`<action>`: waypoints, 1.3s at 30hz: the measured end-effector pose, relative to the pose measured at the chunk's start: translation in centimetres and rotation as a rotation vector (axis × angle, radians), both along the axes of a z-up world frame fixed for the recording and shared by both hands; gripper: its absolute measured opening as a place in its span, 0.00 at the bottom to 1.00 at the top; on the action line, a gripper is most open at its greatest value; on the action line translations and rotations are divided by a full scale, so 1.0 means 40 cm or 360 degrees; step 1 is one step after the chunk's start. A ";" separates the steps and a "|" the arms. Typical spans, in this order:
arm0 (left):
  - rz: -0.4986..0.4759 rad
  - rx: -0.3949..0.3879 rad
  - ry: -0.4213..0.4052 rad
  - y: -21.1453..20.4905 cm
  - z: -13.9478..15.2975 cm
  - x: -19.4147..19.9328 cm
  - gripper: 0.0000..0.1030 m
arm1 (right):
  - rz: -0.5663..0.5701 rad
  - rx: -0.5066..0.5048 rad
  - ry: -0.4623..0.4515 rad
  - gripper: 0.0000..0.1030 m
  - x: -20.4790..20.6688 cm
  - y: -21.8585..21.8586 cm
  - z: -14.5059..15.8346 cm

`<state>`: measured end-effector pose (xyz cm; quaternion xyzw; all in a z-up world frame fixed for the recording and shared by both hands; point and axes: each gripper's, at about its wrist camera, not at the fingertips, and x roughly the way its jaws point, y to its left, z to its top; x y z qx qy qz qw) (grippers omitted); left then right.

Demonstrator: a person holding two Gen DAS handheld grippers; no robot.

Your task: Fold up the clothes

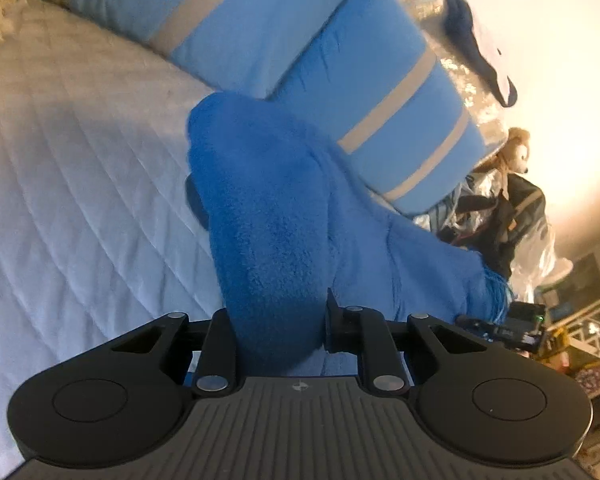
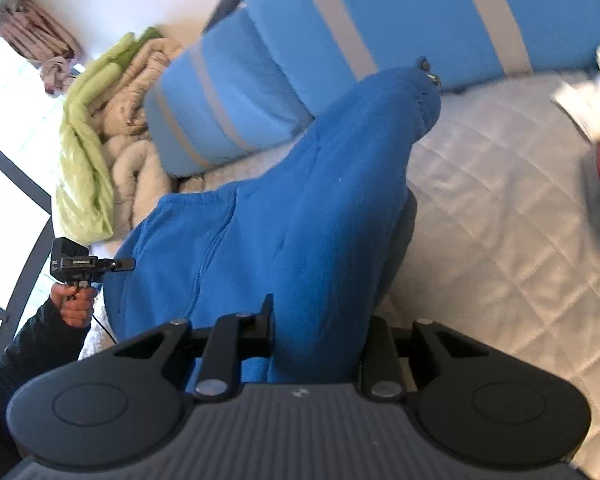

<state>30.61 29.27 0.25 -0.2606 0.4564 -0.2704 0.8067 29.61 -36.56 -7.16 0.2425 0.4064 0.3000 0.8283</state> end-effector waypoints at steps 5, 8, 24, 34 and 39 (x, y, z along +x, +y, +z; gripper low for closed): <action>0.0088 0.0087 -0.0030 0.079 0.077 0.001 0.17 | -0.0005 0.0029 -0.0046 0.24 0.026 0.086 0.062; 0.0162 0.0129 -0.0045 0.138 0.113 0.008 0.17 | 0.0012 0.0036 -0.0057 0.24 0.058 0.156 0.080; 0.0514 0.0374 -0.0025 0.469 0.156 0.252 0.21 | 0.0134 0.0241 -0.0032 0.24 0.423 0.584 0.085; 0.0848 0.1052 0.0074 0.469 0.028 0.344 0.72 | -0.0153 -0.0394 0.0019 1.00 0.524 0.765 -0.075; 0.0818 0.1105 -0.0034 0.403 0.092 0.300 0.72 | -0.0259 -0.0331 0.0082 1.00 0.503 0.705 -0.058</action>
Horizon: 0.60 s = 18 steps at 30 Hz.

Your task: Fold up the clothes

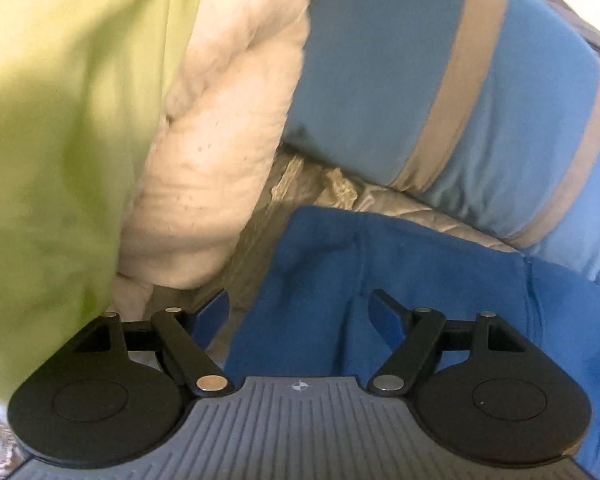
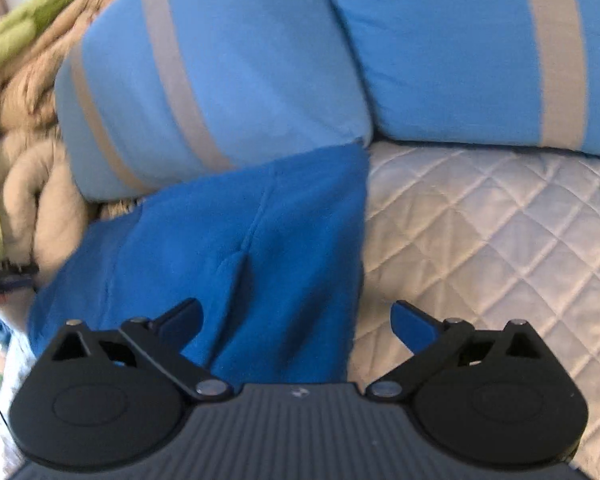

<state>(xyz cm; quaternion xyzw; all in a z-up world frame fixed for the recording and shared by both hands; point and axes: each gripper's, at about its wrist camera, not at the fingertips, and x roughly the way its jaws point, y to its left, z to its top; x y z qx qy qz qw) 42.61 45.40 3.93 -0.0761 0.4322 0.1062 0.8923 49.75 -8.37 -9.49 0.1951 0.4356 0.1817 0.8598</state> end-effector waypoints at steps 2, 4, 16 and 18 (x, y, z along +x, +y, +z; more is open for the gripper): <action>-0.0025 0.0003 -0.0011 -0.005 0.023 -0.016 0.72 | -0.0020 0.0013 0.0015 1.00 -0.024 -0.025 0.015; -0.0039 -0.0001 -0.0044 -0.019 0.040 -0.043 0.72 | -0.0013 -0.0020 0.0002 1.00 -0.056 -0.042 0.038; 0.0082 -0.0077 -0.0172 0.022 -0.087 -0.094 0.26 | 0.0098 -0.0099 -0.0163 1.00 -0.324 -0.125 0.106; 0.0138 -0.0114 -0.0150 0.047 -0.139 -0.086 0.25 | 0.0143 -0.0133 -0.0210 1.00 -0.371 -0.133 0.105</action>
